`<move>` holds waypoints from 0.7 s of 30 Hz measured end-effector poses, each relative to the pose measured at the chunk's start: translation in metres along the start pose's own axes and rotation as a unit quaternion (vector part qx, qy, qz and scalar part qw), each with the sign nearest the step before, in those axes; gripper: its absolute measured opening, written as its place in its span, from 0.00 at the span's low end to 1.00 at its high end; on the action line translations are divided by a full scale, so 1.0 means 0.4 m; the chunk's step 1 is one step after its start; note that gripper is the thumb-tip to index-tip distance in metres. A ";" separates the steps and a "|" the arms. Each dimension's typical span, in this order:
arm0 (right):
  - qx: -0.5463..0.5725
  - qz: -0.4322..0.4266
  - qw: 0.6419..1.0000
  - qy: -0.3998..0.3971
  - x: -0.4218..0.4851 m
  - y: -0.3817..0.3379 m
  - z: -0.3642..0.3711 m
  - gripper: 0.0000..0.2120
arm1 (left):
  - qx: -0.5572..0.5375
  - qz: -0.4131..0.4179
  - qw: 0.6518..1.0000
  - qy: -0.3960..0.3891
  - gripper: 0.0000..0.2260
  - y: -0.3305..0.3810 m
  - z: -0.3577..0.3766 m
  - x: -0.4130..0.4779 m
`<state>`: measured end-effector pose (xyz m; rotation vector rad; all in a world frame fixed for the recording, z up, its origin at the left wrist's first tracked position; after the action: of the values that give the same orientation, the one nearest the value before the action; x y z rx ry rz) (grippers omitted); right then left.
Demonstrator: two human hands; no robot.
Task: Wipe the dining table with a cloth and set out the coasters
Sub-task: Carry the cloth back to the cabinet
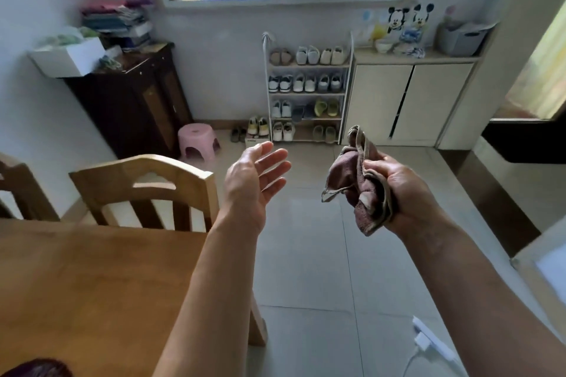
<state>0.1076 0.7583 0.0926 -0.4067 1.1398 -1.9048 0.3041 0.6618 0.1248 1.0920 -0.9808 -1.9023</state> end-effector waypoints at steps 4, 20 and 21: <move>0.019 0.010 1.000 -0.012 0.165 0.005 0.027 0.15 | -0.002 0.015 1.000 0.011 0.15 0.034 0.018 0.121; -0.010 0.043 0.992 -0.117 0.885 -0.104 0.175 0.15 | -0.123 0.014 0.989 0.084 0.12 0.177 0.196 0.747; -0.009 0.049 0.990 -0.131 0.952 -0.111 0.191 0.16 | -0.135 0.020 0.987 0.087 0.12 0.195 0.216 0.802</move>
<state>-0.0870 0.4201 0.1162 -0.5819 0.9843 -1.6989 0.1209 0.3742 0.1102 1.0482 -0.6224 -1.8112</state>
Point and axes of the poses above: each hand's wrist, its own x-axis towards the middle knuckle, its own z-axis out of the palm, y = z × x, the point moved 9 cm from there along x, towards the middle knuckle, and after that the axes turned 7 degrees about -z, right-handed, at the moved point
